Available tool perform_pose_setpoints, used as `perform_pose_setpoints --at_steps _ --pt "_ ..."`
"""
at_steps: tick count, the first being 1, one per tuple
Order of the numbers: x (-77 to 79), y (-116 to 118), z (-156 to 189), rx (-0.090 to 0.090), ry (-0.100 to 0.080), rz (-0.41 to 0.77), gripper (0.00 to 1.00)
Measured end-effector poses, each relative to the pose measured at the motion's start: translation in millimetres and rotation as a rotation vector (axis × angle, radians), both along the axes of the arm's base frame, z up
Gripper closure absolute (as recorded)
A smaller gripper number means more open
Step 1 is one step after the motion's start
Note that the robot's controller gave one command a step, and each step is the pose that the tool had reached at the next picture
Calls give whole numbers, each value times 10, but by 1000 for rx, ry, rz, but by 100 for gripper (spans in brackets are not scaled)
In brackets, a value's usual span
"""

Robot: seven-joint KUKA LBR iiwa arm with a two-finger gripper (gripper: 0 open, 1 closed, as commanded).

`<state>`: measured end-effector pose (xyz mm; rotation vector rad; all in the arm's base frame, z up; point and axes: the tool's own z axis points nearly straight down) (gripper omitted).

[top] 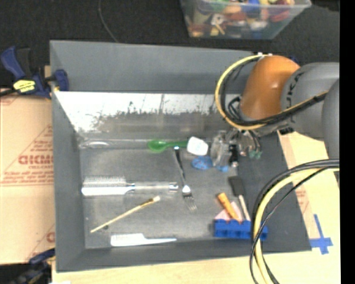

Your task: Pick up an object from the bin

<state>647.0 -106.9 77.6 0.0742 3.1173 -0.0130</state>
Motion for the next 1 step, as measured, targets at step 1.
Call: perform_pose_setpoints --at_steps 1 --pt "0 1 1 0 0 1 100"
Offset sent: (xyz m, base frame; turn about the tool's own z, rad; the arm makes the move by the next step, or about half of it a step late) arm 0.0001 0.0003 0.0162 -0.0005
